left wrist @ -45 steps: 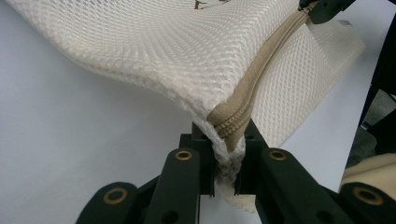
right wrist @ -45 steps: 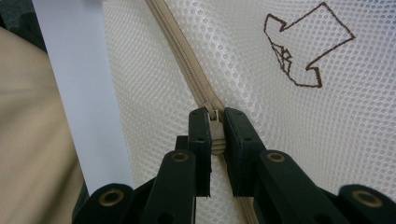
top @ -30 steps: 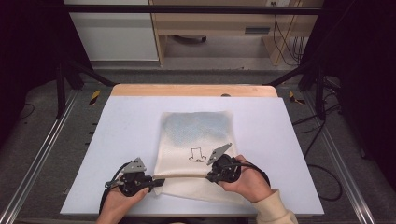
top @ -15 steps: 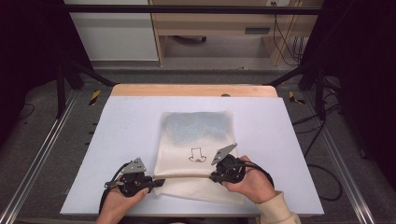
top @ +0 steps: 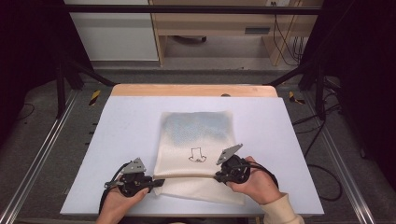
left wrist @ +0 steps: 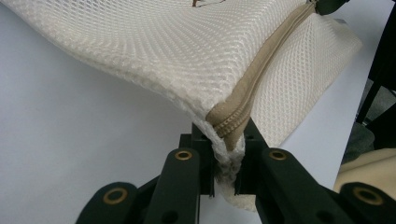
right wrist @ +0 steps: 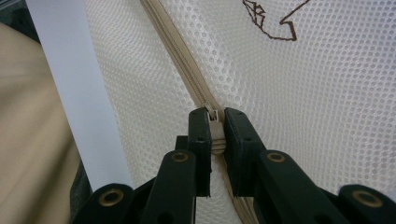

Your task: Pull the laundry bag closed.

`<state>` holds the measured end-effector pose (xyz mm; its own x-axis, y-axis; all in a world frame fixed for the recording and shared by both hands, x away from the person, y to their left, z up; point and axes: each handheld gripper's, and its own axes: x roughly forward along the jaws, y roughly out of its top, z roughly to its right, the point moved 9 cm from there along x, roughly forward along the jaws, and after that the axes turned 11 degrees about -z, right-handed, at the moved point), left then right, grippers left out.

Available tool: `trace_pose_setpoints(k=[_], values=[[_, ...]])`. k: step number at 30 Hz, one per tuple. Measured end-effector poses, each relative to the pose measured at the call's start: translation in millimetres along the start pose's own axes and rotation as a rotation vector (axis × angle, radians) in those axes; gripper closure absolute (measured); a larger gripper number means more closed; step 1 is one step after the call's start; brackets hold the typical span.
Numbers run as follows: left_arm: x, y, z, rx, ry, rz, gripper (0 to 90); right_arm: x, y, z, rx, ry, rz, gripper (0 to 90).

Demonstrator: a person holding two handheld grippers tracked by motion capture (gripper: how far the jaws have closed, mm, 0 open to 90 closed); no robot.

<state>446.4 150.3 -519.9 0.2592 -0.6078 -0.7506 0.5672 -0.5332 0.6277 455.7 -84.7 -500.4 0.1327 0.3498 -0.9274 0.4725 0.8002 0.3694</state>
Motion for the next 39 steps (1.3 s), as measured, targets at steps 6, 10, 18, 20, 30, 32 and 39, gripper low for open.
trace_pose_setpoints(k=[6, 10, 18, 20, 30, 32, 39], values=[[-0.1, -0.2, -0.2, 0.0, 0.001, -0.001, 81.3, -2.4, -5.2, 2.0, 0.011, -0.002, 0.004, 81.8], [-0.3, -0.3, -0.3, -0.001, 0.0, -0.001, 81.4, -3.9, -9.5, 3.7, 0.022, -0.003, 0.004, 81.8], [-0.2, -0.5, -0.5, -0.001, -0.001, -0.002, 81.4, -5.8, -18.9, 7.0, 0.042, -0.007, 0.011, 81.9], [-0.2, -0.4, -0.5, -0.002, 0.0, -0.001, 81.4, -5.8, -20.0, 6.5, 0.046, -0.002, 0.014, 81.8], [0.1, -0.7, -0.5, 0.0, 0.001, -0.003, 81.4, -7.7, -25.8, 8.6, 0.059, -0.005, 0.018, 81.8], [-0.1, -0.7, -0.5, 0.0, 0.002, -0.003, 81.4, -7.8, -26.0, 8.2, 0.057, -0.003, 0.018, 81.8], [0.1, -0.8, -0.5, 0.001, 0.003, -0.004, 81.4, -8.3, -27.3, 8.2, 0.063, -0.004, 0.019, 81.8]])
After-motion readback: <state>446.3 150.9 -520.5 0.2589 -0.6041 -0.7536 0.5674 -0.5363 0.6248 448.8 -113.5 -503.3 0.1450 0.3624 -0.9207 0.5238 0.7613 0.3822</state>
